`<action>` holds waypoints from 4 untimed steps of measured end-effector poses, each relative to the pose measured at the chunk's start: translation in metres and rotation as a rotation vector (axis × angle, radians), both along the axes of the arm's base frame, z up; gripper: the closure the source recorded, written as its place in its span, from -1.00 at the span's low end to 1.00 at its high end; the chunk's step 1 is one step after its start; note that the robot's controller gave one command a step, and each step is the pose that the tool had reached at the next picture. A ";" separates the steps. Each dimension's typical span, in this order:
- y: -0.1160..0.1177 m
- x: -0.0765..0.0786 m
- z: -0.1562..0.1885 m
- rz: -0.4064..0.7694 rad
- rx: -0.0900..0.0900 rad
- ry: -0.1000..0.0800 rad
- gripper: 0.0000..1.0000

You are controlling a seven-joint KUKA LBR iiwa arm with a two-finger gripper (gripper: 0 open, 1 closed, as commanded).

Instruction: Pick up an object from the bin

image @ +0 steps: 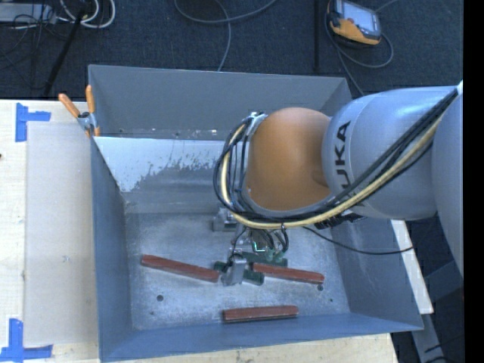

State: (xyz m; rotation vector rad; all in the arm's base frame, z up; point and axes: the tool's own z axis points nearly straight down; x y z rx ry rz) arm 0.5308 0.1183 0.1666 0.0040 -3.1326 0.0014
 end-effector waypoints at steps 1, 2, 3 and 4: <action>0.052 0.005 -0.102 0.115 0.001 -0.002 -1.00; 0.050 0.007 -0.097 0.109 0.002 -0.007 1.00; 0.060 0.004 0.063 0.210 0.004 -0.017 1.00; 0.089 -0.034 0.052 0.467 0.003 -0.005 1.00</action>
Offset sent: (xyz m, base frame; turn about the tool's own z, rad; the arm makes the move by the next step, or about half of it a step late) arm 0.0075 0.0501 -0.0966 -0.1129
